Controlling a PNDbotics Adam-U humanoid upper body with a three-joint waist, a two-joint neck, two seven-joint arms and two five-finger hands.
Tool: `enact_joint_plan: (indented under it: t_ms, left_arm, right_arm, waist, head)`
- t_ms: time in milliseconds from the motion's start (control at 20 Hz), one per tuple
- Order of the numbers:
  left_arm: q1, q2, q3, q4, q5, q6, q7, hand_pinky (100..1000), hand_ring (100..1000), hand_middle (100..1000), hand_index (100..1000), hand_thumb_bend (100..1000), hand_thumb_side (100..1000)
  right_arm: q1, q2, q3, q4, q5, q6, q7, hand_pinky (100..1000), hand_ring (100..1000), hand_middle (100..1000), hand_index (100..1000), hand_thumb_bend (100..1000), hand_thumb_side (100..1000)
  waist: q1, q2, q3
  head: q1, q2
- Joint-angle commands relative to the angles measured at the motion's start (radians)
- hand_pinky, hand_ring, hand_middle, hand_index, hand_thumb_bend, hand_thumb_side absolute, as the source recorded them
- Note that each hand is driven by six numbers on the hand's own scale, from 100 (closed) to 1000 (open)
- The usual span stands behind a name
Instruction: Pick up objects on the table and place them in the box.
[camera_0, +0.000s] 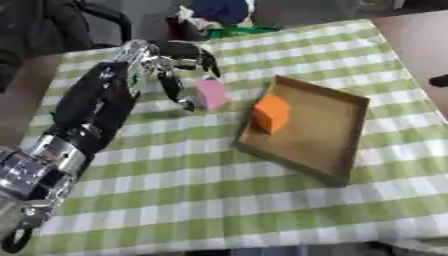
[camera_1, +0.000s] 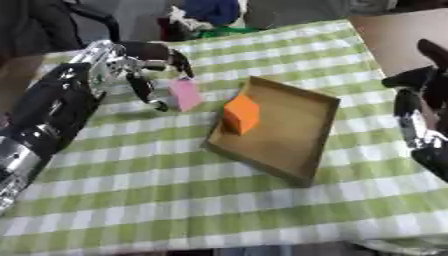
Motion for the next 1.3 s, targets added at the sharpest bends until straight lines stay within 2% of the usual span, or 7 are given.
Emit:
enact_joint_plan:
  t_ms: [50, 300, 400, 550, 650, 1000, 1300]
  left_arm:
    - [-0.030, 0.009, 0.015, 0.000, -0.017, -0.084, -0.057, 837, 795, 791, 849, 525, 100]
    - [-0.030, -0.003, 0.016, 0.019, -0.041, -0.089, -0.049, 835, 793, 780, 842, 474, 100]
    - [-0.030, -0.004, 0.017, 0.023, -0.047, -0.094, -0.052, 824, 772, 751, 825, 386, 100]
    - [-0.030, -0.002, 0.020, 0.022, -0.051, -0.096, -0.044, 773, 686, 638, 774, 190, 100]
    - [-0.032, 0.004, 0.021, 0.012, -0.051, -0.094, -0.029, 760, 659, 604, 752, 129, 100]
    - [-0.061, 0.026, 0.029, -0.049, -0.046, -0.094, -0.008, 770, 653, 591, 740, 118, 100]
    - [-0.101, -0.021, 0.036, -0.116, -0.013, -0.075, -0.002, 773, 660, 594, 743, 130, 100]
  right_arm:
    - [-0.013, -0.008, -0.004, -0.009, 0.007, -0.001, 0.002, 883, 744, 627, 1000, 100, 562]
    - [-0.014, -0.008, -0.004, -0.009, 0.008, -0.001, 0.003, 883, 744, 627, 1000, 100, 563]
    - [-0.015, -0.007, -0.004, -0.009, 0.009, -0.001, 0.003, 884, 744, 627, 1000, 100, 563]
    - [-0.015, -0.007, -0.005, -0.009, 0.009, -0.001, 0.003, 884, 744, 627, 1000, 100, 563]
    - [-0.014, -0.007, -0.005, -0.008, 0.008, -0.001, 0.003, 884, 745, 627, 1000, 100, 563]
    - [-0.012, -0.008, -0.004, -0.007, 0.005, -0.001, 0.005, 884, 745, 627, 1000, 100, 562]
    - [-0.015, -0.005, 0.001, -0.007, 0.001, -0.002, 0.011, 884, 745, 627, 1000, 100, 560]
  waist:
    - [-0.005, -0.012, -0.002]
    - [-0.003, -0.007, -0.009]
    - [-0.003, -0.006, -0.010]
    - [-0.003, -0.007, -0.009]
    - [-0.003, -0.008, -0.009]
    - [-0.003, -0.016, -0.008]
    - [-0.003, -0.021, -0.019]
  head:
    - [-0.001, -0.003]
    - [-0.001, -0.004]
    - [-0.001, -0.004]
    - [-0.002, -0.004]
    - [-0.003, -0.004]
    - [-0.003, -0.001]
    - [0.003, 0.001]
